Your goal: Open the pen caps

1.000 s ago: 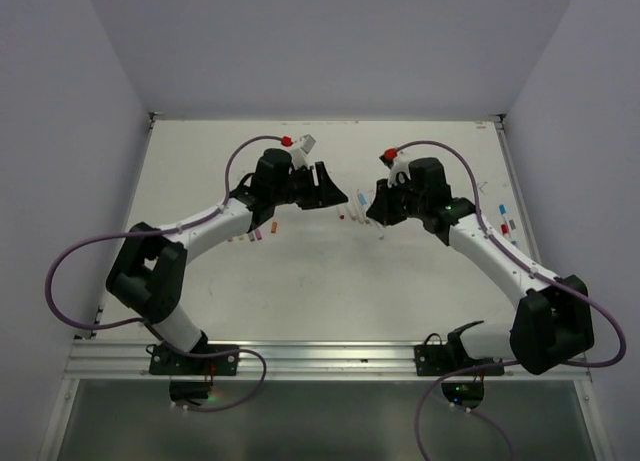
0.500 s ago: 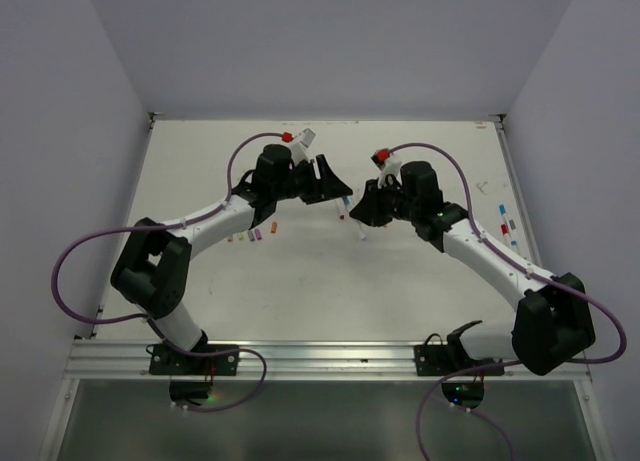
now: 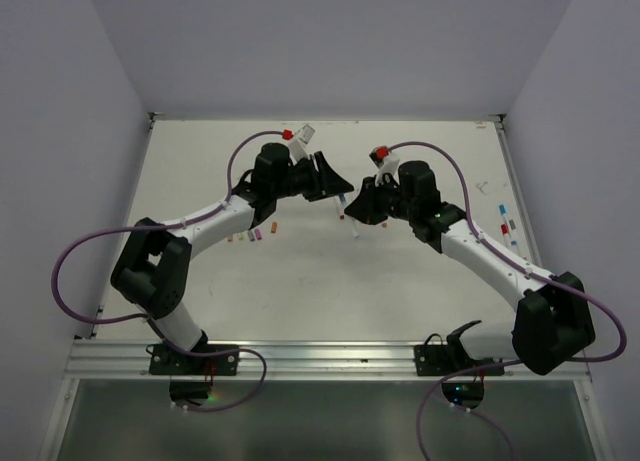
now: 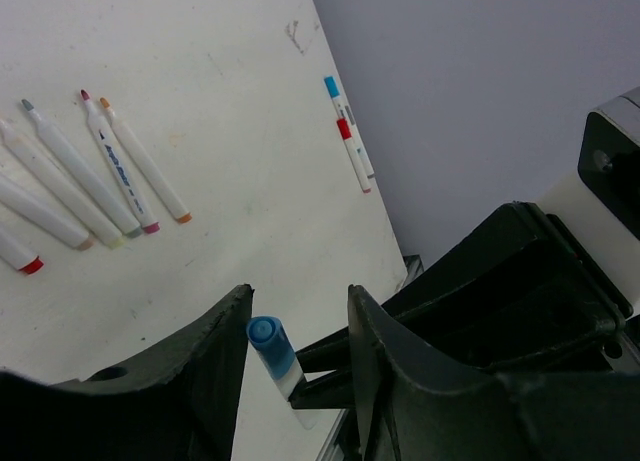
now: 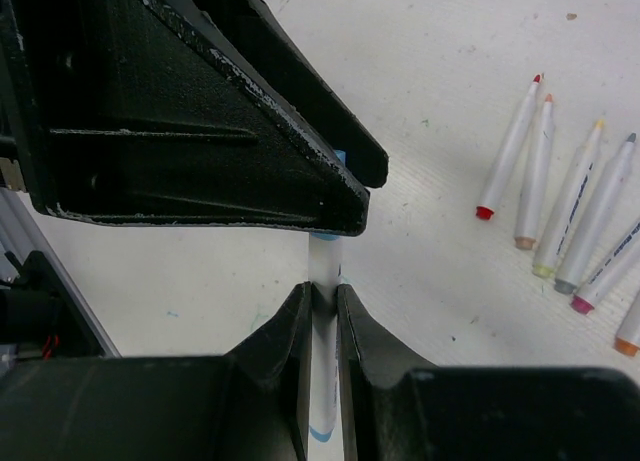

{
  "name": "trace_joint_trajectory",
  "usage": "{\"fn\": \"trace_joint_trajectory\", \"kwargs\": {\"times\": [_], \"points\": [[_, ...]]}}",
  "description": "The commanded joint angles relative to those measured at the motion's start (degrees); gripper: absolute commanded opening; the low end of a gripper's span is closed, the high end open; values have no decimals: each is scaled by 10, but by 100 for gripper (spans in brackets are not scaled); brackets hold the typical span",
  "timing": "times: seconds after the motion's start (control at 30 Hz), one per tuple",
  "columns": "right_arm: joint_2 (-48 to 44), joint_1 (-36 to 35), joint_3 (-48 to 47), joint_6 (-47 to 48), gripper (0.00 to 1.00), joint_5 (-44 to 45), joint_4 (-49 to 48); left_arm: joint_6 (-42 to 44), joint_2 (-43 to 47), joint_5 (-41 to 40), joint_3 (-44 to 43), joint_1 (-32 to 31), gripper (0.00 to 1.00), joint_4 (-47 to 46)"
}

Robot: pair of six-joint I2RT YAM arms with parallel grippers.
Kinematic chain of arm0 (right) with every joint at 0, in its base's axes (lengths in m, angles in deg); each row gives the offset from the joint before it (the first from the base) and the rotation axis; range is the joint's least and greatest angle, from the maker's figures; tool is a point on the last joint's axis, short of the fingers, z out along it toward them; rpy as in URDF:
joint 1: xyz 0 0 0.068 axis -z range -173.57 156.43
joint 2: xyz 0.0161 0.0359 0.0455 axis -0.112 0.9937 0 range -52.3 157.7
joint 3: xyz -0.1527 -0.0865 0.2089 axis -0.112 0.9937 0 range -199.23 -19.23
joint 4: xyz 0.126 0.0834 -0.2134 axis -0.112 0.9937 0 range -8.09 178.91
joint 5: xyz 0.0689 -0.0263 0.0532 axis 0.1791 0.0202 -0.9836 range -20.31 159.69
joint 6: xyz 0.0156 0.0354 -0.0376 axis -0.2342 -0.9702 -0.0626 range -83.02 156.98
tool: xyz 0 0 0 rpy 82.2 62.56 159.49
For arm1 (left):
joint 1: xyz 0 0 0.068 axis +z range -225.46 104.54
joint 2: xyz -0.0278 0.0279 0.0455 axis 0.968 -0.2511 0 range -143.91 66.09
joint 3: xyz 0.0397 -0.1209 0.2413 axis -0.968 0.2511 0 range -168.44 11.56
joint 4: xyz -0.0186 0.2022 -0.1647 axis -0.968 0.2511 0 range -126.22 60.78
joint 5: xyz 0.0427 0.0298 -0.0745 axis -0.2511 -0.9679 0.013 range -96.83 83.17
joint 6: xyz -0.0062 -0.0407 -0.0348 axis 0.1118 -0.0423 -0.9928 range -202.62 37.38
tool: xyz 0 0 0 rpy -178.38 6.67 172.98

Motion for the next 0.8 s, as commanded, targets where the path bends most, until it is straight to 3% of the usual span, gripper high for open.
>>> {"fn": "trace_joint_trajectory", "kwargs": {"times": [0.0,0.37,0.63,0.67,0.77], "points": [[3,-4,-6,-15,0,14,-36,-10,2,17,2,4,45,-27],[-6,-5,-13,-27,0,31,-35,-10,0,19,10,4,42,-28],[-17,-6,-13,-46,0,23,-50,-16,0,29,14,3,12,-40],[-17,-6,-15,-48,0,22,-48,-16,-1,31,15,2,3,-41],[-13,-6,-37,-61,0,17,-19,-20,4,36,23,4,0,-48]]}}
